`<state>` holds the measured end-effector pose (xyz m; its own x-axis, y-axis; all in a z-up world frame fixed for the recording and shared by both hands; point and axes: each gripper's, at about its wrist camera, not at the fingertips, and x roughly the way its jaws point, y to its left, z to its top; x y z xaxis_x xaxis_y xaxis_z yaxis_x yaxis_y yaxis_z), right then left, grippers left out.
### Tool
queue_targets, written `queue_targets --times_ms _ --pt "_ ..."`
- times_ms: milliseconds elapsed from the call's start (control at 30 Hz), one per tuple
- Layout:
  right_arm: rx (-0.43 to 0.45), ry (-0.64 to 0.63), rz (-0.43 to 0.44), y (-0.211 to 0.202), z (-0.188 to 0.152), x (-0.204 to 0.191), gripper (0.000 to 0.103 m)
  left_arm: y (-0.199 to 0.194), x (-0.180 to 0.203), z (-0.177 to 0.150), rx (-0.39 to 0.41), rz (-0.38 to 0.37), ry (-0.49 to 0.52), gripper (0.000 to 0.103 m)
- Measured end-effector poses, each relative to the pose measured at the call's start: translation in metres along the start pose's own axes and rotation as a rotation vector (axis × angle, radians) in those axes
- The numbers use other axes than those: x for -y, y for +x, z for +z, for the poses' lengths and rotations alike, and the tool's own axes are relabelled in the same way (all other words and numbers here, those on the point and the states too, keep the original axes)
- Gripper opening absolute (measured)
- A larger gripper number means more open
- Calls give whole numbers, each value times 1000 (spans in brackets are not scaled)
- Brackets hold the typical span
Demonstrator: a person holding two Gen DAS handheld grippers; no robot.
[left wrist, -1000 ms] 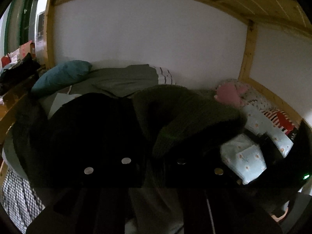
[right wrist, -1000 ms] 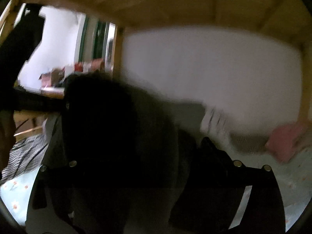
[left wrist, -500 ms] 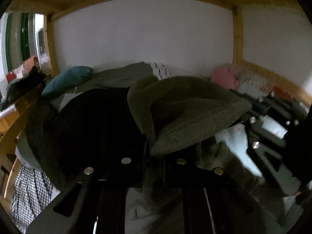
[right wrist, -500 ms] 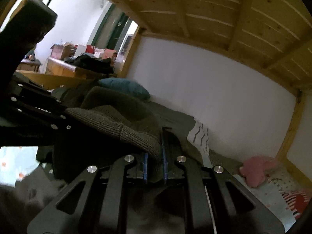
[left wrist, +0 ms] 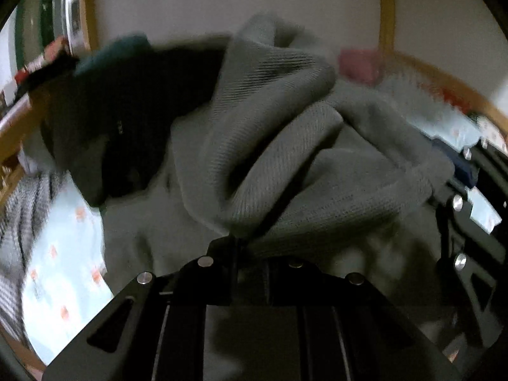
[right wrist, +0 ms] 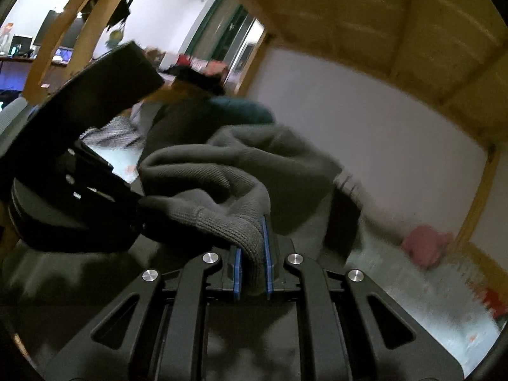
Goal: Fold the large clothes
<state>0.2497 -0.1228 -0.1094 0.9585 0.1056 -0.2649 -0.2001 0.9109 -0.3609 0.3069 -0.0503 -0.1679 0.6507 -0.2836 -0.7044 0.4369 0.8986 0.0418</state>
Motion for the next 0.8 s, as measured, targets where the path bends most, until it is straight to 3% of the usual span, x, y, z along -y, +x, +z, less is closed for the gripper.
queue_targets --times_ms 100,233,300,333,367,400,433,467,533,633,700,800 --pt "-78 8 39 2 -25 -13 11 12 -3 -29 -76 -14 -25 12" --pt "-218 3 146 7 -54 -25 13 12 -5 -53 -103 -12 -13 15" --pt "-306 15 231 9 -63 -25 19 3 -3 -59 -100 -26 6 27" --pt "-318 40 260 5 -66 -22 34 -4 -3 -62 -98 -50 9 45" --pt "-315 71 298 0 -67 -19 49 -15 -5 -66 -96 -65 -5 86" --pt "-287 119 348 -7 -65 -12 85 -24 -7 -66 -74 -53 -23 96" --pt "-205 186 386 -23 -61 0 100 -39 -10 -70 -26 -57 -56 96" --pt "-114 246 401 -38 -55 13 100 -53 -18 -71 10 -89 -96 96" --pt "-87 330 409 -44 -42 34 100 -70 -29 -67 16 -118 -135 96" --pt "-6 446 325 -41 -19 69 100 -92 -48 -38 119 -87 -202 97" --pt "-39 499 259 -16 -10 85 100 -82 -55 -12 141 -63 -224 97" --pt "-195 597 146 58 -9 105 100 -36 -62 25 142 -59 -294 97"
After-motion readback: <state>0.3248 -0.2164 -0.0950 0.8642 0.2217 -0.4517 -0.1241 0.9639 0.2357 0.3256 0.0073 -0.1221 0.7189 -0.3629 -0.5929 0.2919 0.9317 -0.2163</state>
